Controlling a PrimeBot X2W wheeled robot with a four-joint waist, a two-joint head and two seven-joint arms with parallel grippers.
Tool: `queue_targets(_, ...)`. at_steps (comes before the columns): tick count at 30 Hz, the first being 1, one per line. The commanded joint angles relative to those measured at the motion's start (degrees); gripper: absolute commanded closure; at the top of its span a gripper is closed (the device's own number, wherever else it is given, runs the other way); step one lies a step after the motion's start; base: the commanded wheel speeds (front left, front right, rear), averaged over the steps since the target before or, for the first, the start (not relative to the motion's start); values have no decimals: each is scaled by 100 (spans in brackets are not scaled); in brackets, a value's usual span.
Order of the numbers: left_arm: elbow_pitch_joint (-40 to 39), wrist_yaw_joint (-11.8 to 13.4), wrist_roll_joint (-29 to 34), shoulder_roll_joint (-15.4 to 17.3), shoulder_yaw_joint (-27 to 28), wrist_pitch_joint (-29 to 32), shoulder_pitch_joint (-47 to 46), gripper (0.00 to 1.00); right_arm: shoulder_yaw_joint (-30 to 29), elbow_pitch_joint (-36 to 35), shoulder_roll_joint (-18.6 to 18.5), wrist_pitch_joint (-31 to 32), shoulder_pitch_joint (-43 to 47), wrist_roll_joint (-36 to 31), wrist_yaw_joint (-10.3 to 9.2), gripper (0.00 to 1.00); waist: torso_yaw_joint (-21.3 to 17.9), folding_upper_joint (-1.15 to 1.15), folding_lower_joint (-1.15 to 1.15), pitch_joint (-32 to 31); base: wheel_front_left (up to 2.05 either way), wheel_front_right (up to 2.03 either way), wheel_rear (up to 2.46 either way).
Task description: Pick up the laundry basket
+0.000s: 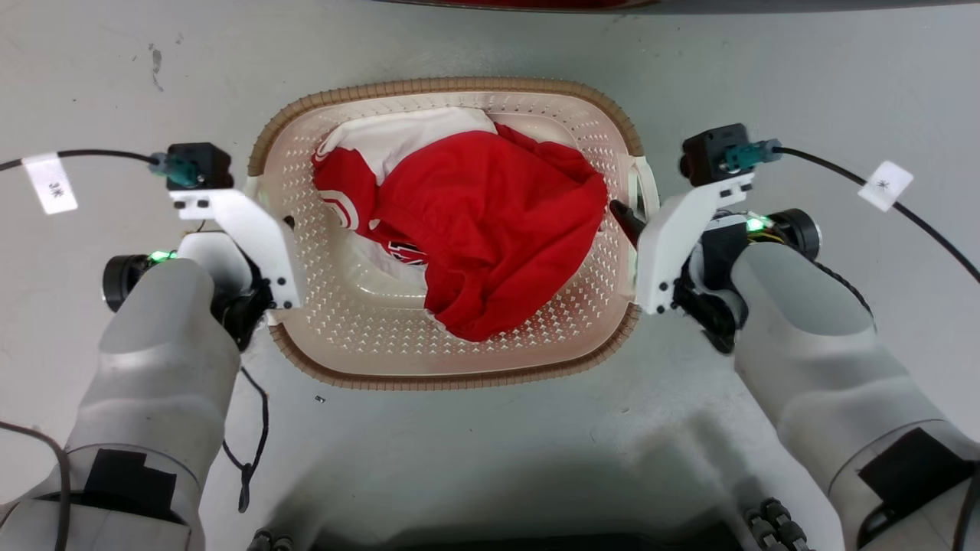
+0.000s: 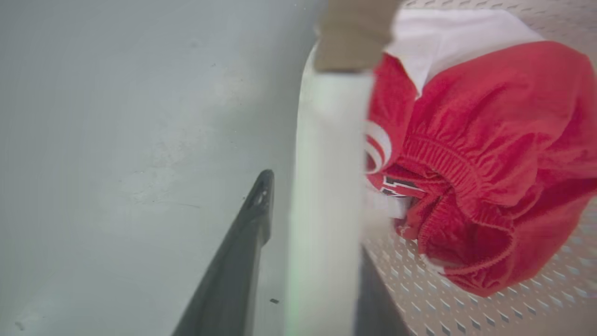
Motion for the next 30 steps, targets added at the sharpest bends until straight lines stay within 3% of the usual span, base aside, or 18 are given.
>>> queue_targets(1, 22, 18, -33, 38, -23, 8, -70, 100, 40, 14, 5, -8, -96, 59, -3, 100, 5, 0, 0, 13, 0, 0, 0)
queue_targets(17, 54, 16, -313, 34, -299, 74, -95, 100, 501, 133, -19, -59, -109, 471, -1, 100, 2, 0, 0, -66, 0, 0, 0)
queue_targets(30, 153, 15, -690, -196, -404, 770, 409, 100, 839, 290, -6, 473, 360, 780, 0, 100, -6, 0, 0, -1237, 0, 0, 0)
